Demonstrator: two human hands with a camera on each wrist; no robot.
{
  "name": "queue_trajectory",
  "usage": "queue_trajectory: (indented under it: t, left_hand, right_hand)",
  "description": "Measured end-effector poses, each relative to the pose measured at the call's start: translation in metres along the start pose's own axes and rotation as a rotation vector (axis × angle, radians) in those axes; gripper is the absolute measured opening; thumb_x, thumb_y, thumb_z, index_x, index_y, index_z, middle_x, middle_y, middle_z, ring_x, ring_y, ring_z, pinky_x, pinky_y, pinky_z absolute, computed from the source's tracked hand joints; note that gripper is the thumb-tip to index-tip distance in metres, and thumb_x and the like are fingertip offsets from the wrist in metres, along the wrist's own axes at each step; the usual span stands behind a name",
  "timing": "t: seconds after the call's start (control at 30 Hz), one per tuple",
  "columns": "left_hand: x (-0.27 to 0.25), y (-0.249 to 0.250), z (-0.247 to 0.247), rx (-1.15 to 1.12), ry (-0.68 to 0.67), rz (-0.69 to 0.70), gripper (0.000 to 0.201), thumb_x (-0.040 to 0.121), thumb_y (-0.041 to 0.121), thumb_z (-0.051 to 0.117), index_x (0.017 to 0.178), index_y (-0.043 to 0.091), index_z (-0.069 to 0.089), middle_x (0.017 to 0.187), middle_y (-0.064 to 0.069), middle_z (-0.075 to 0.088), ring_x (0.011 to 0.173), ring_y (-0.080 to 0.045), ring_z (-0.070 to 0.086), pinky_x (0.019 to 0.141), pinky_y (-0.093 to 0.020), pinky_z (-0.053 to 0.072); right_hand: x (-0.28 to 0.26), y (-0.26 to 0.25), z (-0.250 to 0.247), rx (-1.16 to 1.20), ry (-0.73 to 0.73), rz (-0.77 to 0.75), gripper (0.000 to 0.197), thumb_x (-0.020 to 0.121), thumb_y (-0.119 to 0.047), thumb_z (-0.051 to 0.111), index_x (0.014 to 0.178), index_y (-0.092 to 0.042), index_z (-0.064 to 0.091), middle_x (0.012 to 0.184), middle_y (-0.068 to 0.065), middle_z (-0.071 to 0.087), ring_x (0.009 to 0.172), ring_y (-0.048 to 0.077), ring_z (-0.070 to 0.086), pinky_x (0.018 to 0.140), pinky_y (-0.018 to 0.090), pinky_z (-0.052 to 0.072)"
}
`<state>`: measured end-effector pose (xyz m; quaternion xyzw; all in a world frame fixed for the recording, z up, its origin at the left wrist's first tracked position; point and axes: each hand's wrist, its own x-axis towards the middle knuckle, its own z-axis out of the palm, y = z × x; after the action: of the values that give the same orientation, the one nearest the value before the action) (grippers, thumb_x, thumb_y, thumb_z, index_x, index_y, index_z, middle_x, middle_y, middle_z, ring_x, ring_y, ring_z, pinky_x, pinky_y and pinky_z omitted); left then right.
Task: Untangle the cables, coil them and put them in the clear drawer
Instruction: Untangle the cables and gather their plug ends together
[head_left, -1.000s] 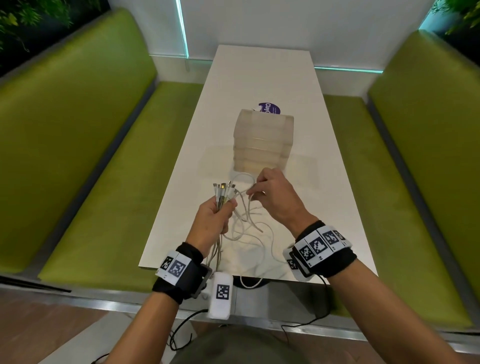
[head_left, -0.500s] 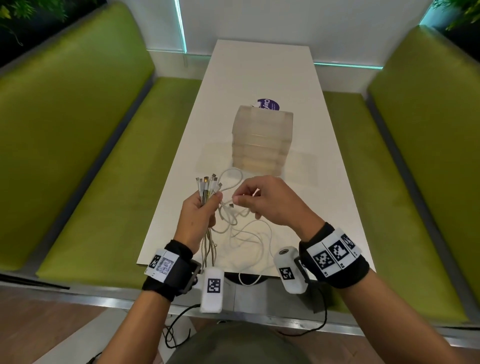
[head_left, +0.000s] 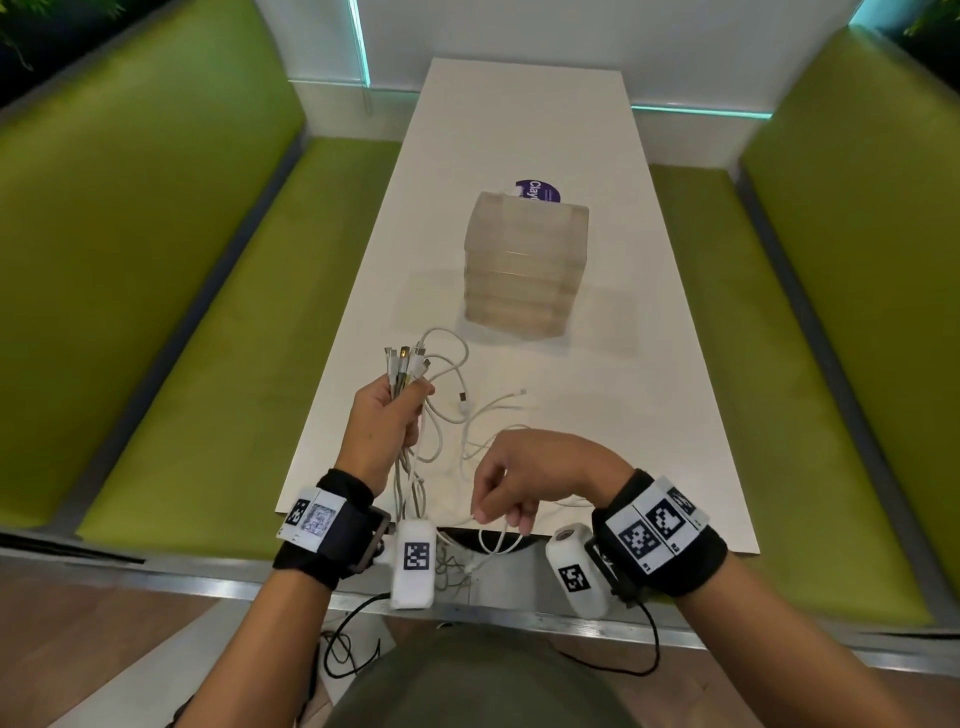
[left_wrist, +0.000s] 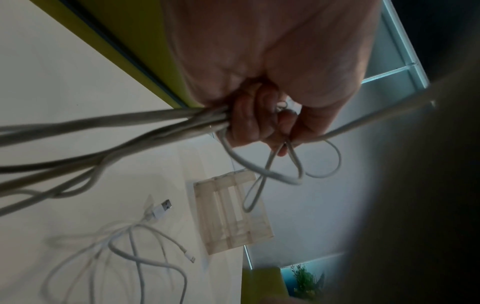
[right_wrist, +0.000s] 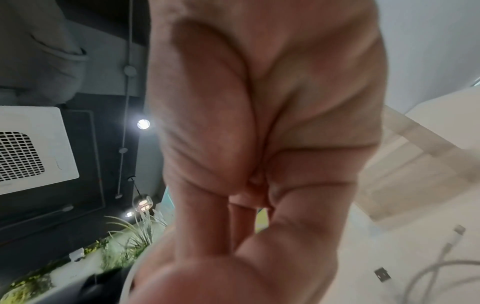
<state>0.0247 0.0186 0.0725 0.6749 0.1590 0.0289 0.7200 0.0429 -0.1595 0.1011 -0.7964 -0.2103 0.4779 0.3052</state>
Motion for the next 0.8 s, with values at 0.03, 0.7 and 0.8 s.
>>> queue_trajectory:
  t: [0.03, 0.7, 0.8]
  left_hand:
    - [0.0, 0.0, 0.001, -0.004, -0.002, 0.003, 0.008, 0.092, 0.009, 0.054, 0.088, 0.002, 0.055, 0.042, 0.011, 0.032, 0.037, -0.007, 0.023, 0.038, -0.019, 0.023]
    - [-0.01, -0.026, -0.012, 0.196, -0.232, -0.075, 0.013, 0.089, 0.008, 0.06, 0.078, 0.007, 0.053, 0.052, 0.004, 0.031, 0.043, -0.012, 0.022, 0.043, -0.025, 0.018]
    - [-0.013, -0.028, -0.013, 0.238, -0.355, -0.079, 0.014, 0.084, 0.017, 0.064, 0.081, 0.006, 0.057, 0.054, 0.001, 0.03, 0.044, -0.013, 0.023, 0.044, -0.027, 0.019]
  right_hand:
    - [0.002, 0.002, 0.003, -0.005, -0.01, 0.013, 0.009, 0.082, -0.016, 0.072, 0.088, -0.009, 0.074, 0.064, 0.005, 0.067, 0.05, 0.014, 0.064, 0.055, 0.016, 0.05]
    - [0.012, 0.02, 0.009, 0.204, 0.612, -0.165, 0.08, 0.085, -0.026, 0.07, 0.147, -0.033, 0.021, 0.143, -0.005, 0.036, 0.11, 0.013, 0.052, 0.097, 0.034, 0.047]
    - [0.012, 0.013, 0.012, 0.199, 0.506, -0.361, 0.067, 0.088, -0.026, 0.066, 0.145, -0.037, 0.031, 0.147, -0.006, 0.04, 0.126, 0.009, 0.046, 0.106, 0.033, 0.041]
